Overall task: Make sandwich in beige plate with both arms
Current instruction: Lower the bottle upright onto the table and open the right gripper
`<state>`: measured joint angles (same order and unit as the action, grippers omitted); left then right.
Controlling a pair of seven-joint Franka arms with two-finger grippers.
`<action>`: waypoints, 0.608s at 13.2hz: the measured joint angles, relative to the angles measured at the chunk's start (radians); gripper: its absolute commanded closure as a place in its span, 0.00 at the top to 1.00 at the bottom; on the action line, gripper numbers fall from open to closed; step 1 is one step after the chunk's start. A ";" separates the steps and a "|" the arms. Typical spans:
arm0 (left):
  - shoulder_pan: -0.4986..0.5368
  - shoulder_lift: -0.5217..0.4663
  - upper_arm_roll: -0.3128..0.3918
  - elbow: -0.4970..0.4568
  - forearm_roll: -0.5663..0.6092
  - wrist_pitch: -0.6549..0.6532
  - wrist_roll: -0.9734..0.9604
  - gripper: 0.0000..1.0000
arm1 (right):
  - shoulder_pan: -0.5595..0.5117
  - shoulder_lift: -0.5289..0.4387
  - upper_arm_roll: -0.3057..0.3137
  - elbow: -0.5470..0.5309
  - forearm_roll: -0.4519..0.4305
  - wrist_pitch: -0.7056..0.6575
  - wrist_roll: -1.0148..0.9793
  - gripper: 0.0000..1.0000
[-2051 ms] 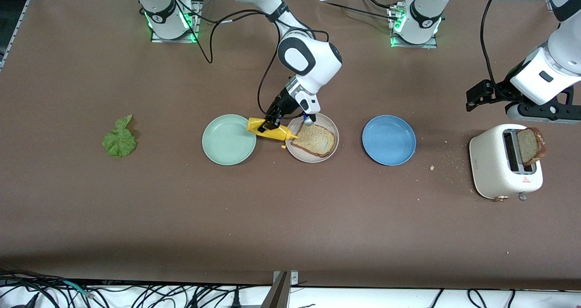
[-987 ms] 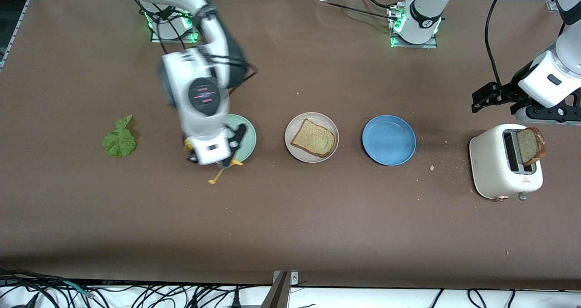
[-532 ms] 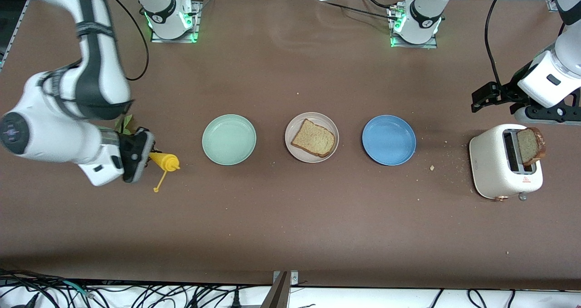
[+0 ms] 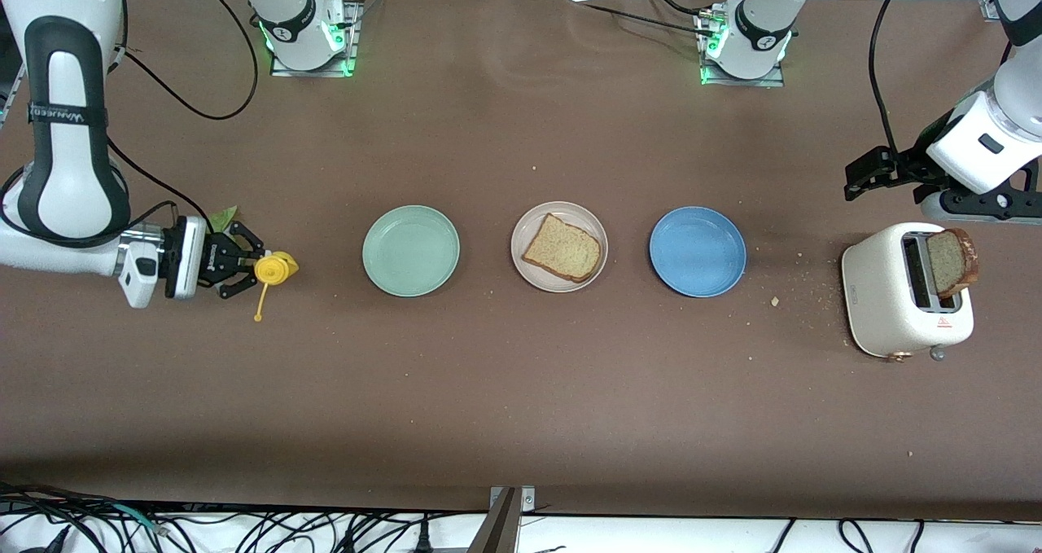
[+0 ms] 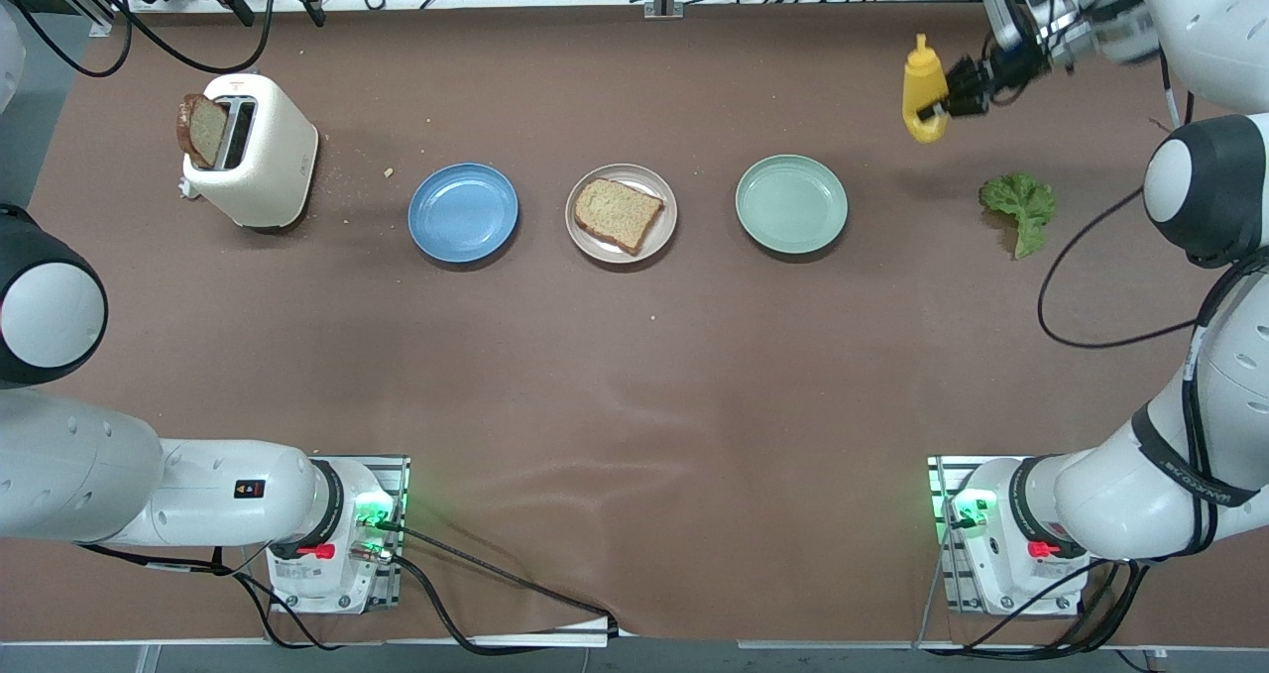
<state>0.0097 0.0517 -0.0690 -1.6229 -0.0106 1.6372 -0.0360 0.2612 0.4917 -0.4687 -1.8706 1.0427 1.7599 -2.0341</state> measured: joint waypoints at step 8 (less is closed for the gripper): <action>0.000 0.000 0.000 0.000 0.000 0.000 0.000 1.00 | -0.103 0.014 -0.045 -0.308 0.177 -0.101 -0.488 0.00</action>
<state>0.0096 0.0516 -0.0692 -1.6231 -0.0106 1.6372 -0.0360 0.1585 0.5052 -0.5136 -2.1784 1.2199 1.6590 -2.5220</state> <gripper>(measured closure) 0.000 0.877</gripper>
